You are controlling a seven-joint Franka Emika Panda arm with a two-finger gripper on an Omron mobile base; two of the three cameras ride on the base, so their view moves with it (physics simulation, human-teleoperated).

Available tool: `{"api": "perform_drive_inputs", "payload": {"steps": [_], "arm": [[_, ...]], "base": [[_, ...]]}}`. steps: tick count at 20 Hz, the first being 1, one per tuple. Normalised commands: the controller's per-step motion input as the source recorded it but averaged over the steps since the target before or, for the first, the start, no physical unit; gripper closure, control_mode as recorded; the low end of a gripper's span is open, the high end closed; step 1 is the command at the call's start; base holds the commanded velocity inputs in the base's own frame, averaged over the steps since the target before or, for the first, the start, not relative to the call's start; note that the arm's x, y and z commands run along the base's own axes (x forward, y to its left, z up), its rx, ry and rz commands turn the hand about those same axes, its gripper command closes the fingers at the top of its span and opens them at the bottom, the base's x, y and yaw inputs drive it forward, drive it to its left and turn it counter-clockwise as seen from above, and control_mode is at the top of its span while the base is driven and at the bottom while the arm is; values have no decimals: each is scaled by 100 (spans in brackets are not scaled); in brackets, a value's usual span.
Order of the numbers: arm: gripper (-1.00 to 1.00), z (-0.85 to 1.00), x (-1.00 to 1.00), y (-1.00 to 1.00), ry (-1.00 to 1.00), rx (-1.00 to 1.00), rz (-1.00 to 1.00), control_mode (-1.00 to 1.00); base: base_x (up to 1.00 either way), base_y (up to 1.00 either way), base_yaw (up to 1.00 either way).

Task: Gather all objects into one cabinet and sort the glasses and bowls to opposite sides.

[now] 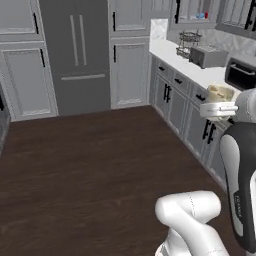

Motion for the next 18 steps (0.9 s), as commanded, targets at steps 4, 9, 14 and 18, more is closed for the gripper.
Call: {"api": "perform_drive_inputs", "payload": {"steps": [4, 9, 14, 18], "arm": [[100, 0, 0, 0, 0, 0, 0, 100], [100, 0, 0, 0, 0, 0, 0, 100], [100, 0, 0, 0, 0, 0, 0, 100], [100, 0, 0, 0, 0, 0, 0, 100]], "base": [[100, 63, 7], [100, 55, 4], [100, 38, 0], [100, 32, 0]]}}
